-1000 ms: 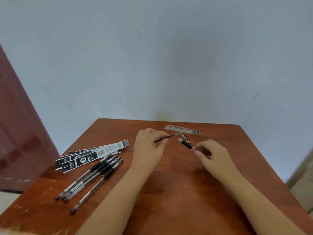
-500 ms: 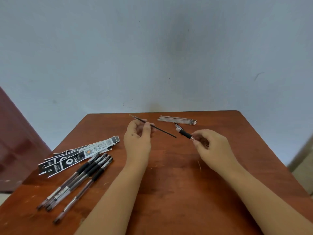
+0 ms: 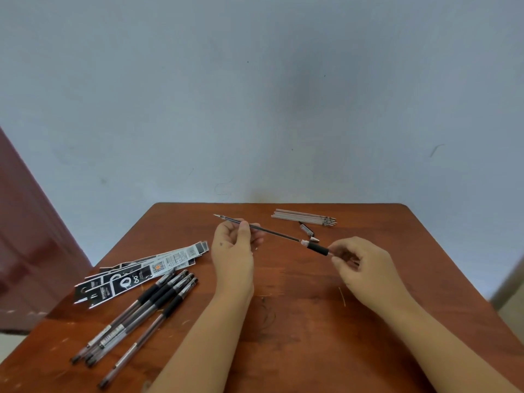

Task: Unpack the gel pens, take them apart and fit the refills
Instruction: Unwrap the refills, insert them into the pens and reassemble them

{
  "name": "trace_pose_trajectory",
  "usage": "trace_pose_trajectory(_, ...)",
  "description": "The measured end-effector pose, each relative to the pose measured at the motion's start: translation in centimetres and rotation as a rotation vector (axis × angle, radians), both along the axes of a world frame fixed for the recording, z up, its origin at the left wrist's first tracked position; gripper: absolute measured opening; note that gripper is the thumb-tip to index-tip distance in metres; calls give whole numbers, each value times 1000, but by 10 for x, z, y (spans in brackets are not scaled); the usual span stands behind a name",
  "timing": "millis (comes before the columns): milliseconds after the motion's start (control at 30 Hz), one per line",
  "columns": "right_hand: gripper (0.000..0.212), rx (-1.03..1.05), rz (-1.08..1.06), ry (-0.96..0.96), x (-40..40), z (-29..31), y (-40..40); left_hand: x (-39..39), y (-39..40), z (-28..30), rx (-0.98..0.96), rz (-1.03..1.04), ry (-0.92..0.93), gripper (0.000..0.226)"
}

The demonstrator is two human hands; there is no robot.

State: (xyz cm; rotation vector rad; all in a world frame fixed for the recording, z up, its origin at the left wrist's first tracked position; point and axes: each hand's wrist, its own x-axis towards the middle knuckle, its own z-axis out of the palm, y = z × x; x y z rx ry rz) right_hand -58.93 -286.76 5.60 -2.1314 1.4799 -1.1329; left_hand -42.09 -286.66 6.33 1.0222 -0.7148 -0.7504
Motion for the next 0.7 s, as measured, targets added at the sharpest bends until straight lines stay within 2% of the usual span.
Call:
trace_pose_trajectory(300,14,-20,66,-4,3,0,2,-7,3,-2,42,-73,-80,19)
trace_pose_trajectory(433,15,-32,72,-5,3,0,2,-7,3,0,45,-82,-48,19)
trace_pose_trajectory(533,17,-39,90,-2,3,-1,2,-8,5,0,90,-162,-45,19)
trace_pose_trajectory(700,18,-40,112,-44,4,0,4,-17,10,-5,165,-345,-237,21)
